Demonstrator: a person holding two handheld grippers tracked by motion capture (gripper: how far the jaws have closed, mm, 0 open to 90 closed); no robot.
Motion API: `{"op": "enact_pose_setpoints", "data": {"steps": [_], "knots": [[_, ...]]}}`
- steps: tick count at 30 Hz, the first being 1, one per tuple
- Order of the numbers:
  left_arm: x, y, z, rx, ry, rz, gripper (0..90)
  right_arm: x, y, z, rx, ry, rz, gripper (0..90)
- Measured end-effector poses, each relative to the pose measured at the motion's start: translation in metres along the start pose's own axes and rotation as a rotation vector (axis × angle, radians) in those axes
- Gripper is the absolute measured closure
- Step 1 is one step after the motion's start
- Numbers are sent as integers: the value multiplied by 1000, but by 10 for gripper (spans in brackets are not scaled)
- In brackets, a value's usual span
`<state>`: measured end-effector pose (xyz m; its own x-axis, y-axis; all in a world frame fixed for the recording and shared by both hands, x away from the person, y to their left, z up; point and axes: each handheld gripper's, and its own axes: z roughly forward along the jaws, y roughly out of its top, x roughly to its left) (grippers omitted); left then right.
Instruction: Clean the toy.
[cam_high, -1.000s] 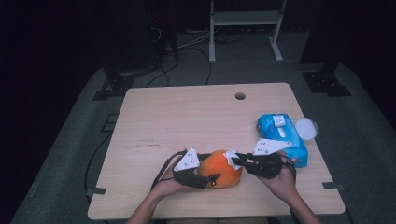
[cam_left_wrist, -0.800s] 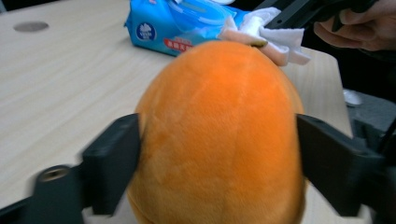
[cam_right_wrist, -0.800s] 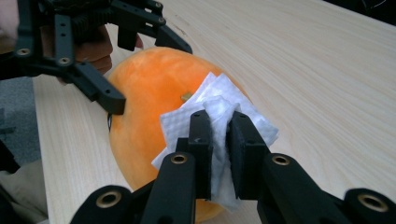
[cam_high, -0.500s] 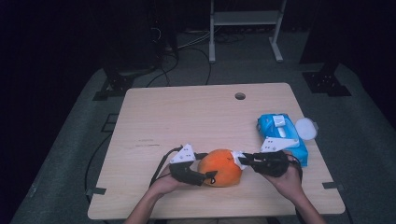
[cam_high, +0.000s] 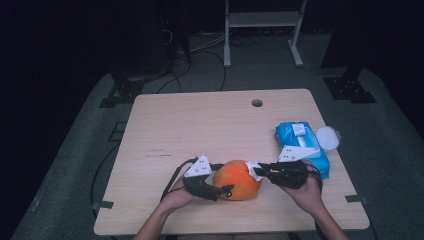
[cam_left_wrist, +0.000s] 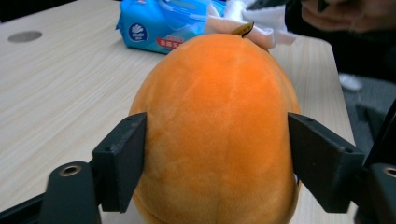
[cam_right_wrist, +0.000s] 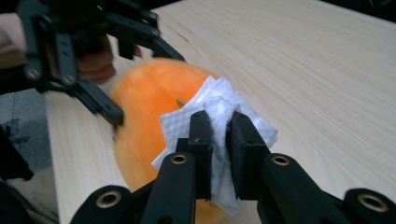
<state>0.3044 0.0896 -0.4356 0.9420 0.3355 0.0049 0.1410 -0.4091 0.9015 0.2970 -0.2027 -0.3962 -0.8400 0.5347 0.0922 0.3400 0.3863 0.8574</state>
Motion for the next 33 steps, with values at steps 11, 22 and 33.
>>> {"op": "enact_pose_setpoints", "data": {"steps": [11,22,33], "knots": [[5,-1,1,-10,-2,-86,223,7,3,3,27,-18,-58,792],[-3,4,3,-1,0,-29,183,25,18,6,39,4,-133,792],[-12,12,2,8,-31,-40,246,25,19,6,45,4,-131,792]]}}
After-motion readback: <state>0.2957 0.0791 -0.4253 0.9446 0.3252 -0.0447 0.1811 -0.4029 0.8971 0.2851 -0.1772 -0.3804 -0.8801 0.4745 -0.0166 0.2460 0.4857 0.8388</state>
